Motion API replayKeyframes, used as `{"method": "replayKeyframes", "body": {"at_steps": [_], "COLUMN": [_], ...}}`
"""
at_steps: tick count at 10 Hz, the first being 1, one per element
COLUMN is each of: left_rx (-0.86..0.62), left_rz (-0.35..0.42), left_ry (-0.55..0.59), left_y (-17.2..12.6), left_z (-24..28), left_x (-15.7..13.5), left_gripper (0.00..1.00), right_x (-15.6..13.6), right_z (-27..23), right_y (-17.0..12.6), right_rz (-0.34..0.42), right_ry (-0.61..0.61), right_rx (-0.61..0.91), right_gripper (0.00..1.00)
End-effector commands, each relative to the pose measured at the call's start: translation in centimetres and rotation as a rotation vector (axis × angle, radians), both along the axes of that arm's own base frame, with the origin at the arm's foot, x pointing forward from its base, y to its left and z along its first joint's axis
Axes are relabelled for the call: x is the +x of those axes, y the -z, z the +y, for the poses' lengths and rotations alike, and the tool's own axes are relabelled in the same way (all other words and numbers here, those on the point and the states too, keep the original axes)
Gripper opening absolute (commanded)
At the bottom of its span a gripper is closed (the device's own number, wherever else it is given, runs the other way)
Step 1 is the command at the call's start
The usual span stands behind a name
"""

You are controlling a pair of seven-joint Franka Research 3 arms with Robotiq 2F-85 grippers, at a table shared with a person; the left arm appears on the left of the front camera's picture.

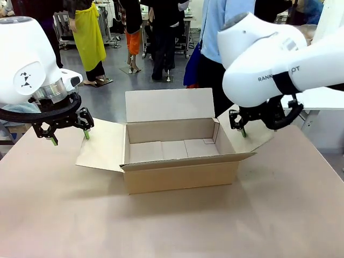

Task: Pack the gift set into the box.
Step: Place both hands on the side flaps of the Package Box and spread them outward.

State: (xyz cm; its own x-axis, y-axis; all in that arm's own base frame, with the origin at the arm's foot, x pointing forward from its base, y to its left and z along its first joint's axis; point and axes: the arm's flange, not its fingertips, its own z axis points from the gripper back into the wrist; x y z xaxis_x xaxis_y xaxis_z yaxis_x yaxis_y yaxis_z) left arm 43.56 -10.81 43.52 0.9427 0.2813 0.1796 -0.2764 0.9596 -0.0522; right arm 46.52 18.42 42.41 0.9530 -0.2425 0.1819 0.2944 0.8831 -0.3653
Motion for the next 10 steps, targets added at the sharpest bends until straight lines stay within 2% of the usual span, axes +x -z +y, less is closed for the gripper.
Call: {"method": "replayKeyframes", "body": {"at_steps": [1,3,4,10], "left_rx": [0.019,0.019,0.019,0.019], "left_rz": [0.000,0.000,0.000,0.000], "left_ry": [-0.015,-0.015,-0.015,-0.015], "left_y": [-0.2,-0.2,-0.2,-0.2], "left_z": [0.0,0.0,0.0,0.0], "left_x": [0.0,0.0,0.0,0.0], "left_gripper": [1.00,1.00,1.00,1.00], "right_x": [-0.5,-0.9,0.1,0.1], "right_z": [-2.9,-3.9,-2.3,-2.3], "right_y": [2.4,3.4,2.7,2.7], "right_rz": [0.007,-0.035,0.005,0.005], "right_ry": [0.017,0.038,0.045,0.045], "right_rx": [0.126,0.196,0.087,0.087], "right_gripper": [1.00,1.00,1.00,1.00]}}
